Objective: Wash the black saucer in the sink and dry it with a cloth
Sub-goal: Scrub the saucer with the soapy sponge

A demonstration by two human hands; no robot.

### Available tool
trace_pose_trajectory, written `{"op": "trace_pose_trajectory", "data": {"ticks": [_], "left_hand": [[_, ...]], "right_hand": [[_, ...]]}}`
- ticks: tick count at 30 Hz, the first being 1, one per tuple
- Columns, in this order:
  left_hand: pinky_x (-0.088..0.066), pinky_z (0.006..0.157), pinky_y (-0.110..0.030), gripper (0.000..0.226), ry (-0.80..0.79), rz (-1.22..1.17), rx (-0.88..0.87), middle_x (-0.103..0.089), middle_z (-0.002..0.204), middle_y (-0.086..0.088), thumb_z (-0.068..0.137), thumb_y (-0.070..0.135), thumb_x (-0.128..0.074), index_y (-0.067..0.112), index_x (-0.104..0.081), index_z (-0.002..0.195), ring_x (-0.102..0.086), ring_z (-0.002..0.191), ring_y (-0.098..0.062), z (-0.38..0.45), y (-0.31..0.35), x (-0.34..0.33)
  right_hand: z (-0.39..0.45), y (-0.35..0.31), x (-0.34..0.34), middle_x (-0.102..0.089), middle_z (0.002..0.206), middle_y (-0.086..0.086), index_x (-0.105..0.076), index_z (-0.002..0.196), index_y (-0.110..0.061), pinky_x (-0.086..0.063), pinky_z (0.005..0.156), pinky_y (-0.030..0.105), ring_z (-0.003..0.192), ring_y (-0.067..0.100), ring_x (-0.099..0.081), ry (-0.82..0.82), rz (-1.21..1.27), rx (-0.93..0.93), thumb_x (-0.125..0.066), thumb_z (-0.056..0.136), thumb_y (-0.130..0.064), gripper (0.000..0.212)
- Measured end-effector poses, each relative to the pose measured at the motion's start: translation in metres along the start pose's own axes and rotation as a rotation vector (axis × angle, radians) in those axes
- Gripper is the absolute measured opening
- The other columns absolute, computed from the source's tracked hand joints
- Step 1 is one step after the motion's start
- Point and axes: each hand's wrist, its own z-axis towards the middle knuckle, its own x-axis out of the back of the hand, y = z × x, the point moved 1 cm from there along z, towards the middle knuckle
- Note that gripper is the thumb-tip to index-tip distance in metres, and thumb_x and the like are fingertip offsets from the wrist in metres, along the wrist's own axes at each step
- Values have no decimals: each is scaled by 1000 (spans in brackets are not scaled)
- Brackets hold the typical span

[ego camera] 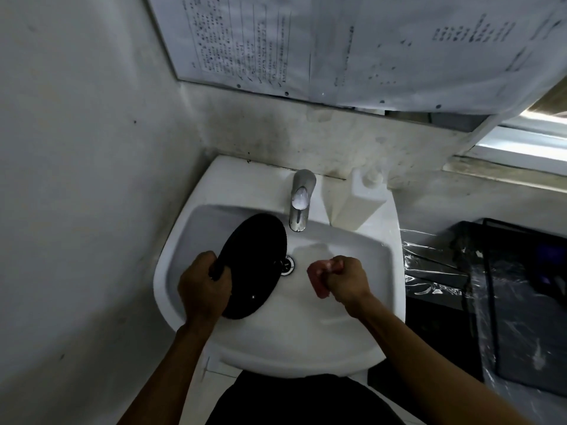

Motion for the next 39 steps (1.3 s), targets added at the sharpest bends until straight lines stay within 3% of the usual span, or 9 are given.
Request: {"op": "trace_pose_trajectory", "data": {"ticks": [5,9,11,17,20,25,32,35,39], "left_hand": [[-29,49,-23,41,-74,-219,386,-37,52,-3,79,-10,-57,13,-33,55,-35,50,-14,0,1,-10],[-32,46,-20,33,-141,-329,508,-43,55,-6,80,-10,-57,10,-43,57,-39,50,-15,-5,1,-16],[-32,49,-22,29,-158,-359,534,-44,56,-7,80,-10,-57,9,-47,60,-40,52,-18,-8,1,-20],[-34,54,-26,30,-168,-418,568,-44,57,-6,79,-10,-56,11,-46,59,-41,54,-17,-14,6,-23],[-34,55,-27,30,-185,-447,568,-45,57,-6,80,-9,-56,11,-46,60,-42,54,-17,-16,8,-23],[-37,60,-30,34,-104,-478,607,-46,60,-6,81,-7,-58,12,-43,58,-43,58,-18,-22,9,-26],[-38,58,-27,31,38,-443,676,-47,59,-6,82,-1,-59,10,-43,58,-44,56,-17,-25,23,-34],[-40,60,-30,25,68,-487,745,-51,62,-8,81,-1,-59,8,-48,60,-46,59,-19,-23,15,-27],[-39,61,-31,26,101,-527,808,-50,62,-7,79,-2,-59,9,-48,59,-45,59,-19,-29,23,-30]], "right_hand": [[1,8,5,-58,45,2,-55,52,-4,-45,55,26,52,13,-60,192,-100,87,-60,91,-45,56],[-1,7,14,-68,66,1,-69,79,-15,-45,63,26,64,17,-61,175,-221,294,-57,92,-25,20],[-7,0,19,-74,86,5,-71,102,-12,-49,71,26,78,18,-64,101,-288,396,-50,79,-21,33],[-8,3,18,-65,73,-1,-64,78,-18,-39,50,28,68,23,-62,249,-644,586,-70,79,-29,12],[-11,6,14,-61,81,2,-67,88,-20,-41,53,31,75,26,-57,337,-836,857,-64,78,-25,11],[-15,21,1,-61,93,7,-69,94,-21,-50,60,35,82,29,-59,11,-1189,814,-86,48,-17,50],[-38,14,-25,-52,114,9,-52,127,-19,-48,79,40,102,30,-50,-465,-888,801,-52,88,-15,39],[-14,17,3,-57,104,-4,-60,112,-35,-42,76,37,91,25,-54,-324,-1053,1029,-62,72,-16,44],[-19,17,14,-54,100,-1,-55,102,-27,-43,70,38,88,27,-52,-213,-1194,890,-67,54,-20,50]]}}
